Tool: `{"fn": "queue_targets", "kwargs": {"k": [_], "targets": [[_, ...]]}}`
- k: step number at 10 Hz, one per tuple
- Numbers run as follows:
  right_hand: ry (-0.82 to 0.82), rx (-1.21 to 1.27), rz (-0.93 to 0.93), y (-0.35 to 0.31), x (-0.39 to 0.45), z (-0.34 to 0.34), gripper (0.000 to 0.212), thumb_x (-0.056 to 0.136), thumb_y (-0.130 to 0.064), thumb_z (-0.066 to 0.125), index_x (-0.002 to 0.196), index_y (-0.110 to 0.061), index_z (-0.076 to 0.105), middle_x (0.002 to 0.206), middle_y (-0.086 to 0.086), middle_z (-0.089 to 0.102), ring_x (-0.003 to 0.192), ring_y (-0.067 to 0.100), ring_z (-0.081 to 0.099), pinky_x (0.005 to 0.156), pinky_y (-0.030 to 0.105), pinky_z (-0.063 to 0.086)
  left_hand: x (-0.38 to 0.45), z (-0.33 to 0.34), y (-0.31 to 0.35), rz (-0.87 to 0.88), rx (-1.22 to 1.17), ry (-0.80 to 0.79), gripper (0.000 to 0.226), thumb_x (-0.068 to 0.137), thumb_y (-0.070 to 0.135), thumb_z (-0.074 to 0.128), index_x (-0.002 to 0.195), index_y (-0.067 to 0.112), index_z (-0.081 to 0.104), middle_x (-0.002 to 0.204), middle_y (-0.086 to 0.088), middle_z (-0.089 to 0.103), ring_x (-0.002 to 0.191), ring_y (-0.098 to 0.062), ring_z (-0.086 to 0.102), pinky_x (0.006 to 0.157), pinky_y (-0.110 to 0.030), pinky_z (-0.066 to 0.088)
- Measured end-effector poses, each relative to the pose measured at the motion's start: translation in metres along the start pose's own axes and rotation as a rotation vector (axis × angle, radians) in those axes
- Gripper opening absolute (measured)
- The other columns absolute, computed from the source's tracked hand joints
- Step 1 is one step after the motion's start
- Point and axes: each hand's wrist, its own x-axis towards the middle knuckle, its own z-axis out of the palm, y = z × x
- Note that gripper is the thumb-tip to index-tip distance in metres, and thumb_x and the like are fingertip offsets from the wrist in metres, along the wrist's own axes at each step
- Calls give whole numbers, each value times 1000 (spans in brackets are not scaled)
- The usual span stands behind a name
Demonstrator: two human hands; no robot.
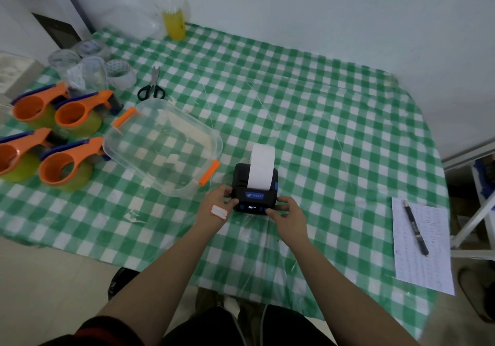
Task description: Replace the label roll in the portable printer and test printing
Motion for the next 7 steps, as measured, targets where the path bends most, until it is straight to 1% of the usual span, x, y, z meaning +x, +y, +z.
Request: {"fn": "queue_targets", "kwargs": {"k": [1, 2, 4, 5, 6, 7], "targets": [[0, -2, 4, 0, 0, 0, 38, 83, -20, 68, 118, -15, 52, 108, 6, 65, 79, 18, 60, 57, 19, 44, 1, 0, 0, -4, 2, -4, 24, 85, 15, 62, 107, 7, 57, 116, -11, 66, 101, -23, 62, 85, -28, 43], [-3, -2, 4, 0, 0, 0, 38, 83, -20, 68, 118, -16, 52, 109, 6, 65, 79, 17, 59, 57, 20, 44, 1, 1, 0, -2, 3, -3, 25, 85, 15, 62, 107, 6, 57, 116, -12, 66, 103, -24, 62, 87, -32, 45], [-5, -24, 12, -1, 0, -2, 39, 83, -21, 68, 117, -16, 52, 110, 7, 65, 81, 18, 61, 56, 21, 43, 1, -1, 3, -11, 23, -6, 26, 85, 15, 61, 108, 4, 56, 118, -13, 65, 108, -27, 60, 89, -33, 44], [-41, -60, 12, -5, 0, -5, 41, 81, -22, 70, 117, -16, 52, 114, 8, 63, 89, 21, 61, 67, 27, 47, -1, -3, 6, -20, 42, -26, 27, 86, 14, 60, 109, 3, 56, 120, -15, 64, 111, -29, 58, 93, -35, 44], [-47, -94, 3, -12, 1, -11, 39, 83, -24, 67, 118, -14, 52, 118, 10, 61, 90, 21, 59, 73, 31, 47, 0, -8, 10, -26, 79, -50, 32, 87, 18, 59, 114, 2, 54, 122, -16, 61, 113, -31, 56, 94, -37, 44], [22, -91, -77, -35, -6, -24, 33, 87, -24, 62, 118, -14, 54, 118, 7, 61, 86, 16, 56, 64, 21, 43, -11, -18, 13, -34, 69, -60, 37, 88, 21, 57, 121, 5, 52, 125, -14, 60, 114, -30, 56, 96, -36, 44]]}}
